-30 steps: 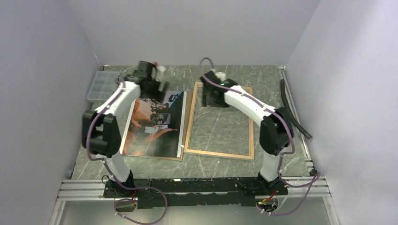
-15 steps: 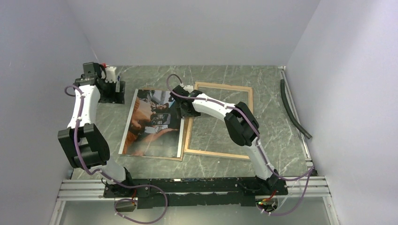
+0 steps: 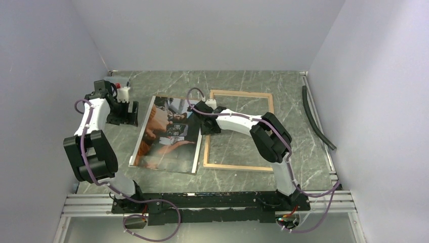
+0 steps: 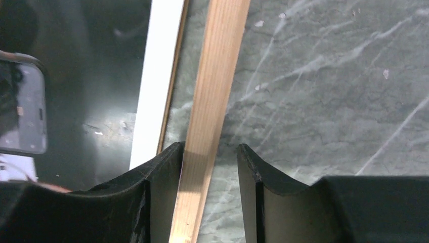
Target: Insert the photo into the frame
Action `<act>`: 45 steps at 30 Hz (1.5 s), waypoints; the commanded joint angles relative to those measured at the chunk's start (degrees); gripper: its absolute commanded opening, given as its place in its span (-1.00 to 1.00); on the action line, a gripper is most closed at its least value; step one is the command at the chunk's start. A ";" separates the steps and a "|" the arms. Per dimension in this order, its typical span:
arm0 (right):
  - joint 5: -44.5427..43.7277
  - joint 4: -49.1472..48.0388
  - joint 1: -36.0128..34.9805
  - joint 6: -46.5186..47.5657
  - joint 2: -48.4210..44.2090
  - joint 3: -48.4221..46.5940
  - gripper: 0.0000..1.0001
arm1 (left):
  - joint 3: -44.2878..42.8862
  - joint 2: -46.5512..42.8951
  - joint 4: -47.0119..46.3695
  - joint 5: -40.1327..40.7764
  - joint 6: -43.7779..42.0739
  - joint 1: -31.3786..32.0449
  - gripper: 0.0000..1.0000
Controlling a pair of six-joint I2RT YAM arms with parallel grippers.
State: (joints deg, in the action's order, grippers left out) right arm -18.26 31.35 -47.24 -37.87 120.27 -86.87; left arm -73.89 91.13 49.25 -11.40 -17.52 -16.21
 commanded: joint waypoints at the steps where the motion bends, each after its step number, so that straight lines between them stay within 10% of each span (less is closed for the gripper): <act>1: -0.69 -0.64 0.00 1.54 -3.10 2.58 0.02 | 2.84 1.49 -3.96 -2.00 -2.52 -0.14 0.89; 12: -0.47 2.08 0.10 1.80 -10.66 0.58 0.53 | 1.70 9.43 -6.56 -2.00 -2.29 -0.10 0.63; 25: 16.97 -4.83 -1.05 -5.99 -3.22 -6.61 0.61 | 0.63 14.03 -11.57 4.43 0.04 -0.09 0.22; 45: 10.41 1.23 0.20 -7.65 3.69 -6.82 0.65 | 1.74 16.86 -15.54 5.39 0.64 0.06 0.19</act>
State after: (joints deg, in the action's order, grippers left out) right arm -4.47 29.63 -47.64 -44.93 121.89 -91.44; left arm -71.35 106.41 34.85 -5.15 -18.06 -16.21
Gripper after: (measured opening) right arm 0.822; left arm 0.594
